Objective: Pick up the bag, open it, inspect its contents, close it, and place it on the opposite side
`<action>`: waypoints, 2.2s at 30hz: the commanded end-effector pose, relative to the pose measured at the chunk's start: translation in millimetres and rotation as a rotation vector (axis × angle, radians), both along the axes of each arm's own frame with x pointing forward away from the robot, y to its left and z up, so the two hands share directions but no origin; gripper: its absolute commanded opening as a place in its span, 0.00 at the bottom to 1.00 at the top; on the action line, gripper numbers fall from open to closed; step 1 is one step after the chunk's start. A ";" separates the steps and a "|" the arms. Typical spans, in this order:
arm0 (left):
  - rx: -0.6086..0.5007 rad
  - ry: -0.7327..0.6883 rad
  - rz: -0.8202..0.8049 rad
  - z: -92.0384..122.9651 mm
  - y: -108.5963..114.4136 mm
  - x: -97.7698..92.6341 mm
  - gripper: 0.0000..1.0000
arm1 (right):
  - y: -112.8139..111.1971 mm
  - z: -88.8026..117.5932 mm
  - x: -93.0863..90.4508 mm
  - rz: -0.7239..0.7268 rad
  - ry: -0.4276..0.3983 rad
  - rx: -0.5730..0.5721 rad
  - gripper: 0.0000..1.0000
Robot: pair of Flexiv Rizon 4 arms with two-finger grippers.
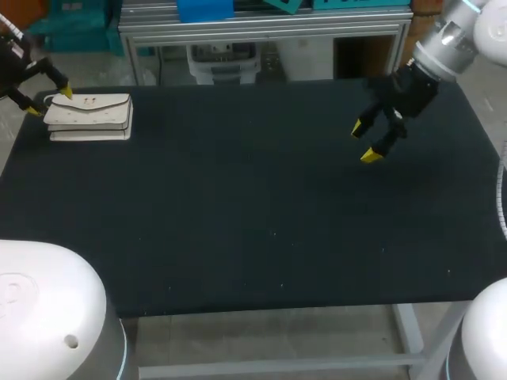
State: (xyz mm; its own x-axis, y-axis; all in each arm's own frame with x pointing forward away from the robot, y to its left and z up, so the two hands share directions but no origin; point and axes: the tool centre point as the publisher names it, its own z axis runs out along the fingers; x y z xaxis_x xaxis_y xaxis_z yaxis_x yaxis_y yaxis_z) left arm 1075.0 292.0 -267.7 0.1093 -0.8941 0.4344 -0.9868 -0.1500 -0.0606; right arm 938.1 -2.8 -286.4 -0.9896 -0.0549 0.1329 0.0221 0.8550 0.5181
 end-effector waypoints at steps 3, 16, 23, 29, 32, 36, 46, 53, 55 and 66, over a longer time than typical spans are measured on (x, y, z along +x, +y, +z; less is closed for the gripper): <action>-0.088 0.030 -0.014 -26.9 27.7 35.4 1.00 | 15.8 -10.5 -2.5 0.040 -0.075 0.011 1.00; -0.111 0.021 -0.013 -62.5 53.3 74.6 1.00 | 49.1 -28.0 4.7 0.104 -0.105 0.044 1.00; -0.142 0.006 -0.025 -71.9 59.8 86.3 0.90 | 59.3 -33.1 4.3 0.108 -0.115 0.046 1.00; -0.162 0.000 -0.044 -73.6 57.1 90.9 0.87 | 60.4 -35.5 3.6 0.023 -0.157 0.043 1.00; -0.170 0.004 -0.048 -76.4 55.1 92.2 0.79 | 61.8 -37.8 5.6 0.004 -0.163 0.046 1.00; -0.184 0.012 -0.059 -80.4 52.1 92.5 0.68 | 60.1 -44.2 9.1 -0.043 -0.172 0.024 1.00; -0.222 0.030 -0.076 -86.6 43.0 88.5 0.00 | 58.8 -53.8 13.9 -0.079 -0.165 0.033 1.00; -0.245 0.039 -0.098 -88.7 17.4 69.4 0.00 | 56.6 -55.0 13.6 -0.090 -0.164 0.056 1.00; -0.255 0.037 -0.109 -89.0 6.5 62.4 0.00 | 56.6 -55.0 13.6 -0.090 -0.164 0.056 1.00; -0.328 0.022 -0.127 -84.0 -53.4 26.9 0.00 | 56.6 -55.0 13.6 -0.090 -0.164 0.056 1.00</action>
